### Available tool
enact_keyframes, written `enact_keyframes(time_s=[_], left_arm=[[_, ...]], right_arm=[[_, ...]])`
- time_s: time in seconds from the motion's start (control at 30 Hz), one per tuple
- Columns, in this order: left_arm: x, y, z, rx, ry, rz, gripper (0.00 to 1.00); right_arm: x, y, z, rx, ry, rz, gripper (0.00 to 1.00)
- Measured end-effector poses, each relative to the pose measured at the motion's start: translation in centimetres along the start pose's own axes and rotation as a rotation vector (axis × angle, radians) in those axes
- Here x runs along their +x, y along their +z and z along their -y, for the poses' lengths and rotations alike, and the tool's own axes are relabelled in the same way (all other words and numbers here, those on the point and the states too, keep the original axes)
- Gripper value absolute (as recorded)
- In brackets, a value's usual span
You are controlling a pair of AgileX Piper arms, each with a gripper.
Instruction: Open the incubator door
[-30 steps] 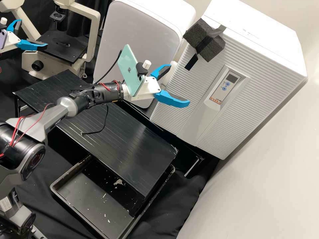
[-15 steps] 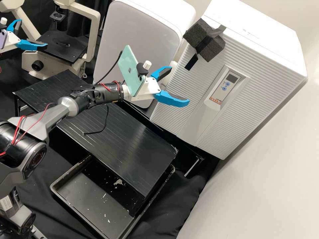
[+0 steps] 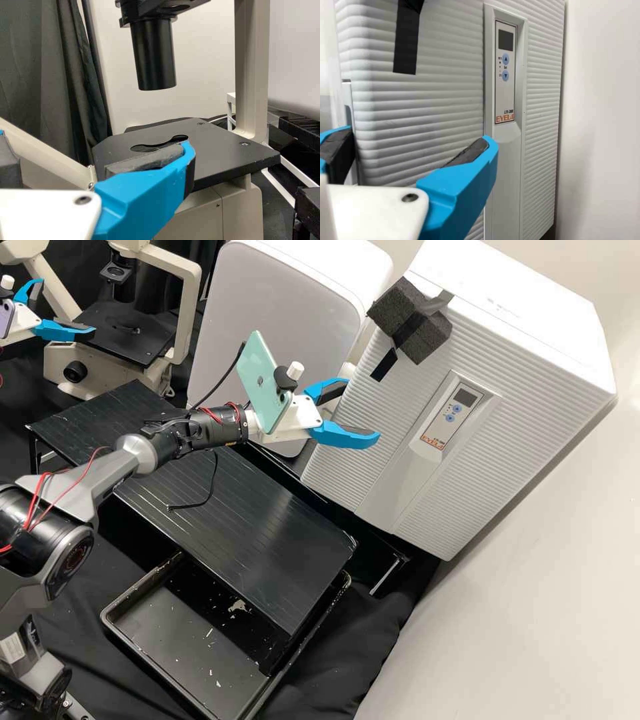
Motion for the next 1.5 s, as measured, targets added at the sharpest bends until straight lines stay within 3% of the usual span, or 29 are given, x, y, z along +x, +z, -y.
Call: enact_keyframes(time_s=[1.5], left_arm=[[0.00, 0.00, 0.00, 0.000, 0.000, 0.000, 1.00]], right_arm=[[-0.24, -0.29, 0.47, -0.002, -0.037, -0.011, 0.00]])
